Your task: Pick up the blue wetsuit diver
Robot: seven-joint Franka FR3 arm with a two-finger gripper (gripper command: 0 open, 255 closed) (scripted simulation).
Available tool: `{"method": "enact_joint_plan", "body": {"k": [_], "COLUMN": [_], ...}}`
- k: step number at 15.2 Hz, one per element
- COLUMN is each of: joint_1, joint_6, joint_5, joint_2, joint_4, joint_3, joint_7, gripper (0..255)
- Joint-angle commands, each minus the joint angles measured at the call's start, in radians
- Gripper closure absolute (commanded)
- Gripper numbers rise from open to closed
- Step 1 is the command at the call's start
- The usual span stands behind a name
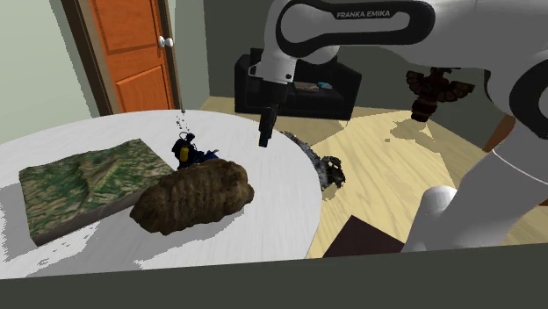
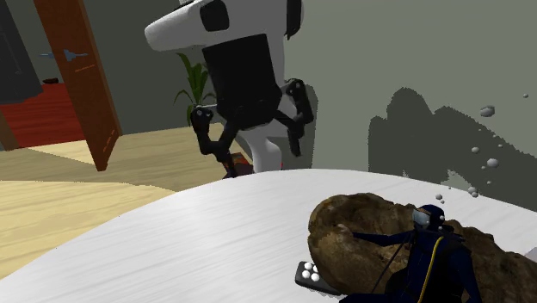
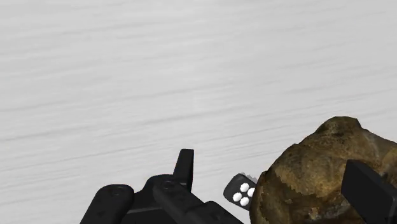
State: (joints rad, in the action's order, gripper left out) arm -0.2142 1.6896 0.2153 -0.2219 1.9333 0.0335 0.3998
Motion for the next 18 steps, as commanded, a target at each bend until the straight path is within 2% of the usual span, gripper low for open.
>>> {"method": "enact_joint_plan", "body": {"k": [1, 12, 18], "joint_1": [-0.019, -0.102, -0.104], "joint_6": [0.001, -0.042, 0.025], "joint_5": [0.016, 0.074, 0.077], "joint_2": [0.061, 0.384, 0.378], "joint_4": [-0.069, -0.484, -0.409], "joint_3": [-0.01, -0.087, -0.09], "joint_7": [0.034, 0.184, 0.205], "gripper": [0, 0, 0]}}
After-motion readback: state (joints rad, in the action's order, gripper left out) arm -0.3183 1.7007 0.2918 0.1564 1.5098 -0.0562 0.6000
